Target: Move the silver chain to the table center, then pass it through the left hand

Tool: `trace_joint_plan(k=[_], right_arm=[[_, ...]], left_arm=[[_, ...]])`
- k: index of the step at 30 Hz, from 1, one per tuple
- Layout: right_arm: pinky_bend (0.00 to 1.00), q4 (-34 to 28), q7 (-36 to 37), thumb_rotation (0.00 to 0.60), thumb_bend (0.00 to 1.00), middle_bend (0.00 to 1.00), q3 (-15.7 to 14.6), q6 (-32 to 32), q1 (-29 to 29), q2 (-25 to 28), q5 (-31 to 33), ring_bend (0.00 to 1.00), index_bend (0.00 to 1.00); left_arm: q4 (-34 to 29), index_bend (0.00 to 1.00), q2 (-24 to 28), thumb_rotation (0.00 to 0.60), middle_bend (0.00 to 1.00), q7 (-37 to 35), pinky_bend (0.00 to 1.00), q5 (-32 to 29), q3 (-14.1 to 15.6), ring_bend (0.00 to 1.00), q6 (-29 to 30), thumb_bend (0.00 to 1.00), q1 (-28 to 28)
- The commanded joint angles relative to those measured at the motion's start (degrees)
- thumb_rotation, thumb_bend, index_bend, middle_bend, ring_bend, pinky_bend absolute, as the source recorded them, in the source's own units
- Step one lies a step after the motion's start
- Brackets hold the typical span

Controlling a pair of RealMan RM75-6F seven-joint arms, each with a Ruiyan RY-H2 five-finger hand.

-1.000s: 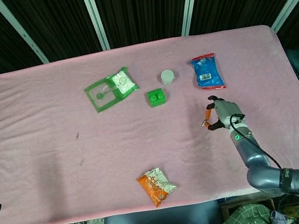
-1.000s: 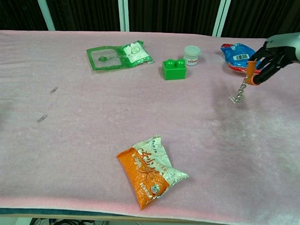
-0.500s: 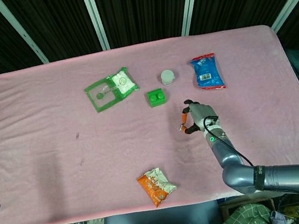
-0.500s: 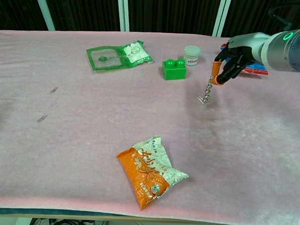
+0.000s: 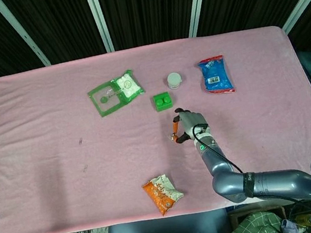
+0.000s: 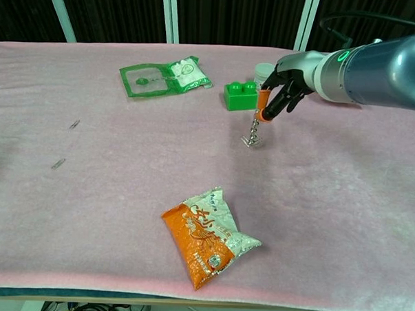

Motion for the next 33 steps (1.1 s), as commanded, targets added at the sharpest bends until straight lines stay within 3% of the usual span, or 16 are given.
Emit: trace_joint_plan(k=[1, 33], right_arm=[[0.21, 0.93, -0.67, 0.600, 0.36, 0.09, 0.20, 0.02, 0.88, -1.13, 0.86, 0.14, 0.66], [0.21, 8.23, -9.44, 0.600, 0.35, 0.09, 2.99, 0.59, 9.02, -8.99, 8.47, 0.14, 0.66]], left_arm=[[0.12, 0.08, 0.13, 0.600, 0.08, -0.39, 0.00, 0.06, -0.02, 0.00, 0.01, 0.22, 0.04], [1.20, 0.08, 1.35, 0.600, 0.08, -4.81, 0.00, 1.63, 0.24, 0.00, -0.16, 0.22, 0.29]])
